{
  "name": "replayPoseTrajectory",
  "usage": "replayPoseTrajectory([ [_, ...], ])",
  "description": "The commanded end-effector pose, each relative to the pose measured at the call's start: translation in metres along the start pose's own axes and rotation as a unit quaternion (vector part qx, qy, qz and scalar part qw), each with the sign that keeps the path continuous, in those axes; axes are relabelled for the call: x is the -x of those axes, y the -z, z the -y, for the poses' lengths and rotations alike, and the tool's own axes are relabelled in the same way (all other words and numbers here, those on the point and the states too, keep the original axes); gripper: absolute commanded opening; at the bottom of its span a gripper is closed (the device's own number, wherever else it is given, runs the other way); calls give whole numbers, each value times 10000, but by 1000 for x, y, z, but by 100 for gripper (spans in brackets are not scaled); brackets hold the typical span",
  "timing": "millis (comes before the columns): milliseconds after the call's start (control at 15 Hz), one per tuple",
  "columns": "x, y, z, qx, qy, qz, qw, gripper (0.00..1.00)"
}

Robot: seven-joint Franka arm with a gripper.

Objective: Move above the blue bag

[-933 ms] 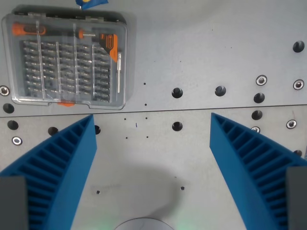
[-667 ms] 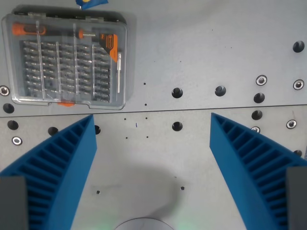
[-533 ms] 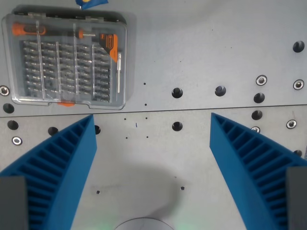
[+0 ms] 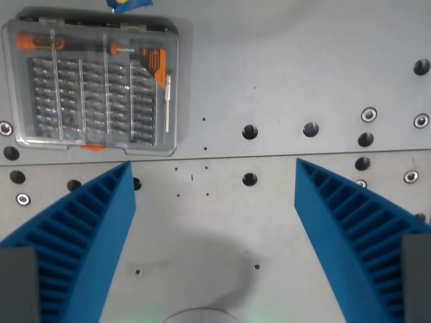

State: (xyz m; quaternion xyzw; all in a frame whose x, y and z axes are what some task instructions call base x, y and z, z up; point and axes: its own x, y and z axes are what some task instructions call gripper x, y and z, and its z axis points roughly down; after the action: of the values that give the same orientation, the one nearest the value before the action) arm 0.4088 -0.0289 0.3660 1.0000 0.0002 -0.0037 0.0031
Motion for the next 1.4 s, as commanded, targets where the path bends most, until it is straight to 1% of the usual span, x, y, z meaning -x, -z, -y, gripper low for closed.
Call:
replayPoseTrajectory([
  [67,-7,-8,5,57,40,-119,9999,100],
  [333,-18,-24,12,72,68,-150,9998,100],
  [667,-36,-48,24,86,111,-134,9998,100],
  [867,-49,-63,31,101,175,-120,9997,100],
  [1200,-73,-88,44,183,274,54,9994,100],
  [1400,-88,-103,52,257,298,78,9992,100],
])
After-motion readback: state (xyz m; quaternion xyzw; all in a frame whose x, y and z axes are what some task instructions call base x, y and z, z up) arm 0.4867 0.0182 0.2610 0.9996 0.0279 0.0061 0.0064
